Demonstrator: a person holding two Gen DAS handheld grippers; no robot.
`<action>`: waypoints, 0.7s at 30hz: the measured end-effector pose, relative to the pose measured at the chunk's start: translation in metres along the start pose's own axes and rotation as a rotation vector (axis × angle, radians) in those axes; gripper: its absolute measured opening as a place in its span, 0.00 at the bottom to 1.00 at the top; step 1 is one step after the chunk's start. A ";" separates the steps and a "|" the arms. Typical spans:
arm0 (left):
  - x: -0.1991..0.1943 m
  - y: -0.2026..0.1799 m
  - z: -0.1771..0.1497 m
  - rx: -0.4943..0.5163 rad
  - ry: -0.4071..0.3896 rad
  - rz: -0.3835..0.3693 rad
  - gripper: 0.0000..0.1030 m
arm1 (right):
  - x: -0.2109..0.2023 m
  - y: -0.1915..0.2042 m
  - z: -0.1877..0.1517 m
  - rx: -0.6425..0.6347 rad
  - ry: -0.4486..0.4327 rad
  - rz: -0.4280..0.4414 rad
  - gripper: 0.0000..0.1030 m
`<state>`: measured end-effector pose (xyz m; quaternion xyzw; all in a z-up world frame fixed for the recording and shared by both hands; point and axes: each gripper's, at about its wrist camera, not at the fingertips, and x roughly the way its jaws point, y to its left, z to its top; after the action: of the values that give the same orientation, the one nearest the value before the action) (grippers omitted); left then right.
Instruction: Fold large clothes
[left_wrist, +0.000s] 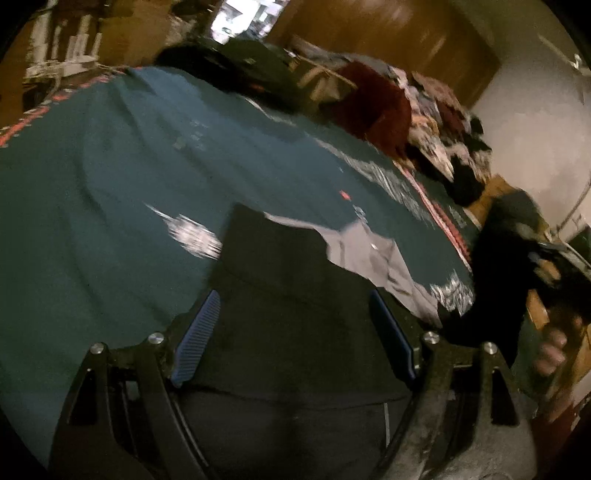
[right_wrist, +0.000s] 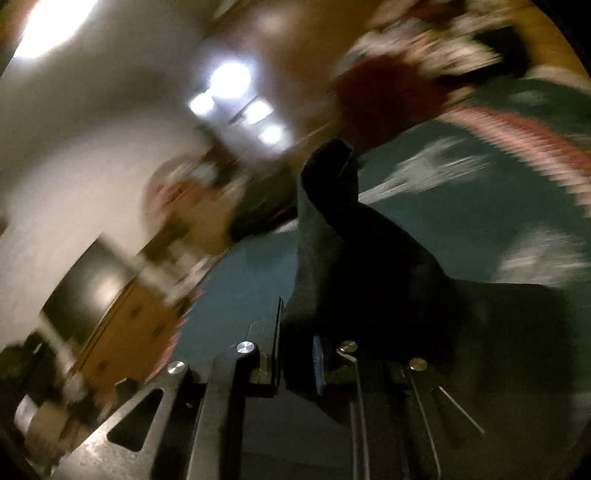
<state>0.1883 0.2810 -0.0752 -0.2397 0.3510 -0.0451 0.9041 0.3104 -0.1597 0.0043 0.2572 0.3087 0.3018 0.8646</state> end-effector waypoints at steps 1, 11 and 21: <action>-0.005 0.008 0.002 -0.010 -0.008 0.009 0.79 | 0.035 0.024 -0.011 -0.014 0.036 0.031 0.17; 0.001 0.050 -0.011 0.018 0.048 0.058 0.79 | 0.141 0.066 -0.146 -0.101 0.332 0.002 0.34; 0.048 0.023 -0.014 0.044 0.149 0.006 0.79 | -0.020 -0.084 -0.166 -0.079 0.260 -0.499 0.49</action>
<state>0.2126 0.2833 -0.1242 -0.2146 0.4171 -0.0677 0.8806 0.2139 -0.1880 -0.1533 0.0986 0.4589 0.1218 0.8745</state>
